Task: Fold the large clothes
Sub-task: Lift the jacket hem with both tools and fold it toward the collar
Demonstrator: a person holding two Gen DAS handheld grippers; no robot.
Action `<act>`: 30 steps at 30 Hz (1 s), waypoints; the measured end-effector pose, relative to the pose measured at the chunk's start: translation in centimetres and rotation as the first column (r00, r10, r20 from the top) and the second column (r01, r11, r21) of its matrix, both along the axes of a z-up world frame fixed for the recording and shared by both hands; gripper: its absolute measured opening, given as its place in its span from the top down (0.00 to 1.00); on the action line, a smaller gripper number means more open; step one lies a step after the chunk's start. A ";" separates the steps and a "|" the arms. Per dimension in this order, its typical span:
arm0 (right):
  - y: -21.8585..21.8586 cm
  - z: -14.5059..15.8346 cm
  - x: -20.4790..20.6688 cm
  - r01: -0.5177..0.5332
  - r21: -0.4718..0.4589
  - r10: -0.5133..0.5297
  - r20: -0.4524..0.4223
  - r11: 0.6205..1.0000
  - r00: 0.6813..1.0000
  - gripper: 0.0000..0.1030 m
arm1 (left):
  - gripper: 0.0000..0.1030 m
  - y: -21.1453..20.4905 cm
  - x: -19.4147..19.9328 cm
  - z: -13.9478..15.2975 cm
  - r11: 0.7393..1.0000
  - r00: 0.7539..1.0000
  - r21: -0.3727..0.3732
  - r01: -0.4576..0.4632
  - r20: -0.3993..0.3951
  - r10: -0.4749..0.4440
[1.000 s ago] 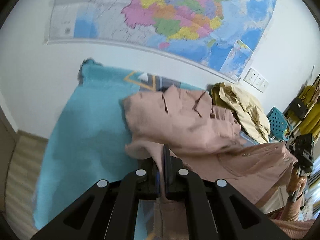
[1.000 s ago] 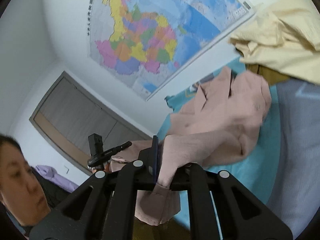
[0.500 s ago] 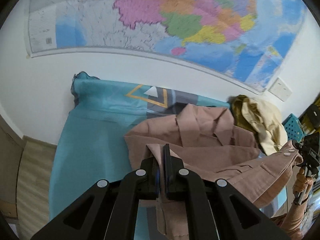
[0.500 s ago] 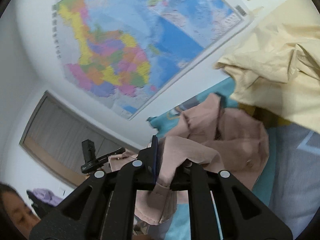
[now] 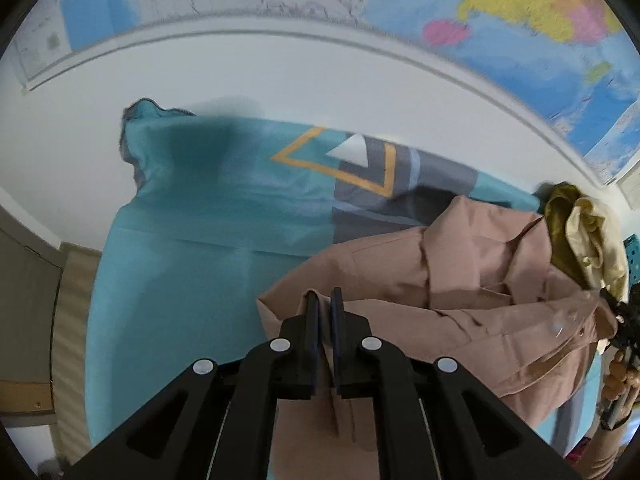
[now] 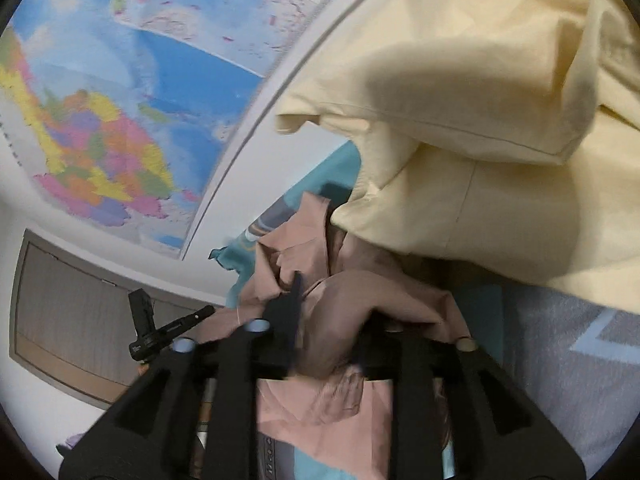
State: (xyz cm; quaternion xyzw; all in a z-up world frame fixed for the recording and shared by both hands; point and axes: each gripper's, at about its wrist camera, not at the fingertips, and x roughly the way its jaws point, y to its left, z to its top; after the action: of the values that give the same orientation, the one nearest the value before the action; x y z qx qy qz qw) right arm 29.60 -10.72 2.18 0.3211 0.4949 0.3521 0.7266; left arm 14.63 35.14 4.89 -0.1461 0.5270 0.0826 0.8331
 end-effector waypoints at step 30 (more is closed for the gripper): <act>18.5 -1.8 -8.5 -0.164 -0.713 0.548 0.350 0.682 0.760 0.54 | 0.52 -7.3 2.7 -4.6 0.955 0.983 0.239 0.178 0.000 -0.183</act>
State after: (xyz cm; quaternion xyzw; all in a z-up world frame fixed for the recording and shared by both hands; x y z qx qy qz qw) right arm 21.13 7.83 0.41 -0.1682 0.4144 0.3760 0.8116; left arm 17.29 27.87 0.28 0.0026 0.5151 0.0669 0.8545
